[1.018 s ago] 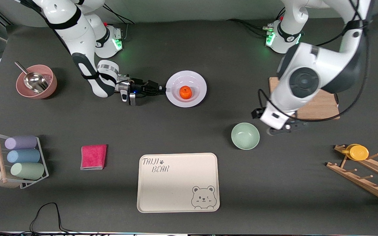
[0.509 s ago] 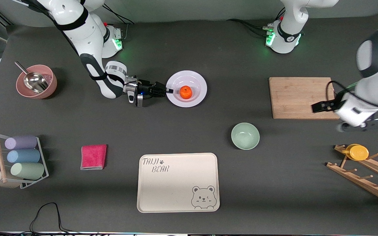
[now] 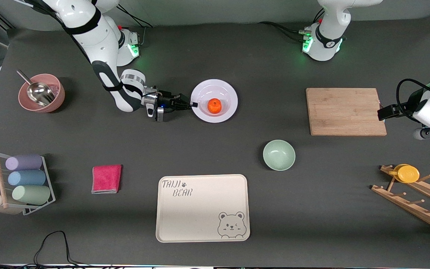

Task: Place orange and plate with both arms
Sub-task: 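Slide the plate with the right gripper onto the bear tray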

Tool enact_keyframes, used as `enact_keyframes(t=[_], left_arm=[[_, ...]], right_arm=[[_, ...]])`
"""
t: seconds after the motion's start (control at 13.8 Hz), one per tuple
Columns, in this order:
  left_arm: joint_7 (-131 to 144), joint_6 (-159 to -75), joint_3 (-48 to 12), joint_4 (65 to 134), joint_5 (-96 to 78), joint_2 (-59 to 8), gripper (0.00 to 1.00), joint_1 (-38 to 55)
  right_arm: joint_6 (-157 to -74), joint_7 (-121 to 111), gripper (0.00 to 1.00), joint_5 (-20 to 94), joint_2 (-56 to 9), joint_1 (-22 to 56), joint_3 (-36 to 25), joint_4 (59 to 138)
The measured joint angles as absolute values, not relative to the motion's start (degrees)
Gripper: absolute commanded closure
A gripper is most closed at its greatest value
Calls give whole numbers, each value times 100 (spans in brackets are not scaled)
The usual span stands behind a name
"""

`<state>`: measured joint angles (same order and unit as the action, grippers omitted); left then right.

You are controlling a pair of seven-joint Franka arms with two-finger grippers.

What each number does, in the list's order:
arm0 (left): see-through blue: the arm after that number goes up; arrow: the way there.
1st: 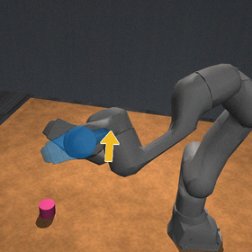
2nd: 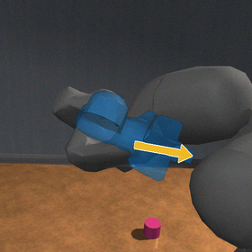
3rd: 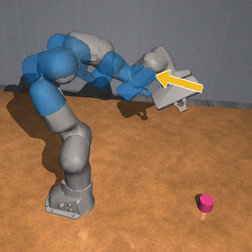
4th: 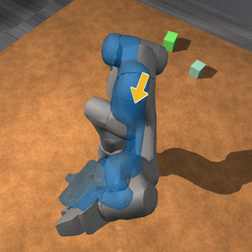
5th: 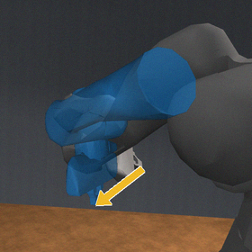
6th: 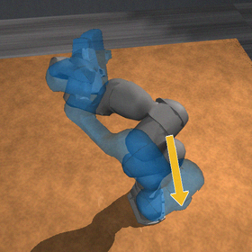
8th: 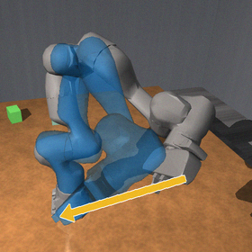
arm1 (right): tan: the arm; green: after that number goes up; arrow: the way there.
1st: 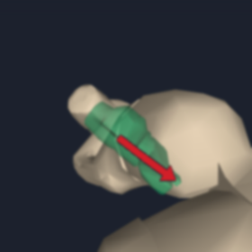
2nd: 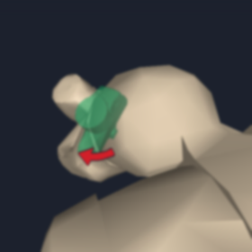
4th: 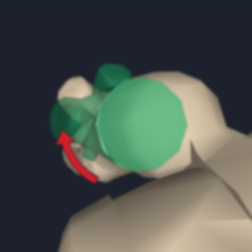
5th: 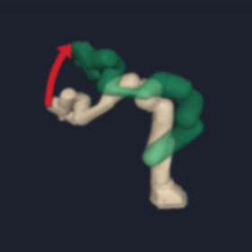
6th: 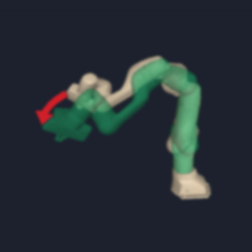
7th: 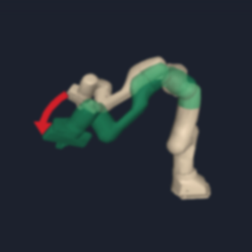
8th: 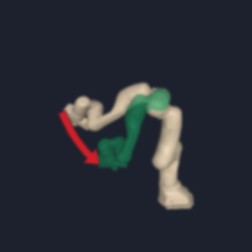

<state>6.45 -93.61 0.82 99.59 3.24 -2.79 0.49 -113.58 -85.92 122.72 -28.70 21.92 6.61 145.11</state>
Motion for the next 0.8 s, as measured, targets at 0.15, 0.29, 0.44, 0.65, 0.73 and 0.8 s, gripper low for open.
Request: enact_keyframes(t=[0.15, 0.29, 0.44, 0.65, 0.73, 0.8], left_arm=[[645, -9340, 33, 9865, 329, -279, 0, 50], [645, -9208, 8, 9774, 334, -277, 0, 52], [645, -9160, 27, 9756, 350, -278, 0, 46], [657, -9129, 60, 9617, 405, -276, 0, 36], [657, -9046, 77, 9552, 407, -271, 0, 33], [656, -8990, 115, 9502, 407, -252, 0, 32]], right_arm=[[-11359, -8592, 100, 12272, -2805, 2075, 647, 14439], [-11358, -8519, 100, 12235, -2575, 1961, 645, 14389], [-11357, -8108, 100, 11905, -2206, 1861, 646, 14377], [-11370, -7340, 100, 11313, -1516, 1690, 645, 14370], [-11384, -7218, 100, 11265, -1358, 1665, 645, 14369], [-11391, -7180, 100, 11260, -1269, 1657, 644, 14347]])
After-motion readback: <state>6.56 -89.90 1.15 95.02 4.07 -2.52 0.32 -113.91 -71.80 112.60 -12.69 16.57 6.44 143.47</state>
